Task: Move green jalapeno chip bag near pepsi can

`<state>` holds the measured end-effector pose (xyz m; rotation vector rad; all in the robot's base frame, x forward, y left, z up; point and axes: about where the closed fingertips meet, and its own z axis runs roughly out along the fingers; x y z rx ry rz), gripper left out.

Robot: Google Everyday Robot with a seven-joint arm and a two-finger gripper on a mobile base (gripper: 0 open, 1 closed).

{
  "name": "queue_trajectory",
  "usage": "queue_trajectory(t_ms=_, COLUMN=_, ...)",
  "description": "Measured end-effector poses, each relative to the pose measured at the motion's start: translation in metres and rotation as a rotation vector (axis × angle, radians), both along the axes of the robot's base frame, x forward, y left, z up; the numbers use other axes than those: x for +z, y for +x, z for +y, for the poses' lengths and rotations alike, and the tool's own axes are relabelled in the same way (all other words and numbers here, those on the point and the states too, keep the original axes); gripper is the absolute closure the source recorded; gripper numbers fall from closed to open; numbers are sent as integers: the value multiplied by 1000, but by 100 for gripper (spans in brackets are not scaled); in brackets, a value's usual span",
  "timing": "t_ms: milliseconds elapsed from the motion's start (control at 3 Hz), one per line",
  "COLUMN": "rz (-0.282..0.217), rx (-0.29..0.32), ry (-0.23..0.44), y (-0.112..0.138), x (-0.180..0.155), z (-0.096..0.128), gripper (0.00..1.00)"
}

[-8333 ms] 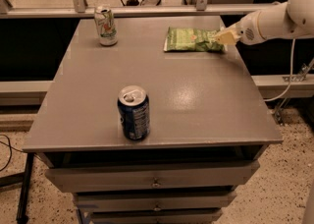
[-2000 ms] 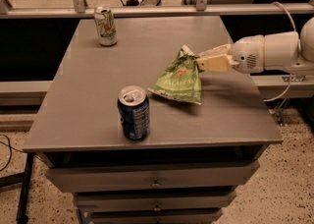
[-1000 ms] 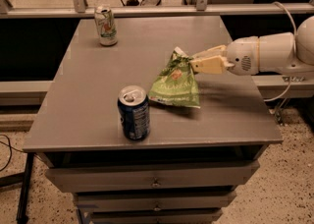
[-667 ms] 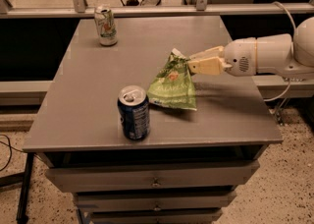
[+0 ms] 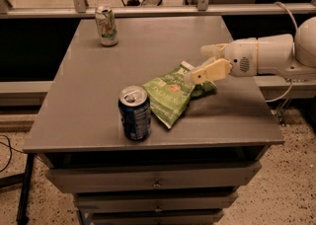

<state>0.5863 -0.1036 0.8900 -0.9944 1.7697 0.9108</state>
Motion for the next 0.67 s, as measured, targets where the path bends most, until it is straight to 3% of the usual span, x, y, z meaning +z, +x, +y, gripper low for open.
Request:
queue_trajectory(t_ms=333, rz=-75, rx=-43, ry=-40, y=23, x=10, z=-32, gripper=0)
queue_trajectory(t_ms=667, rz=-196, rx=-110, ry=-104, y=53, x=30, z=-88, gripper=0)
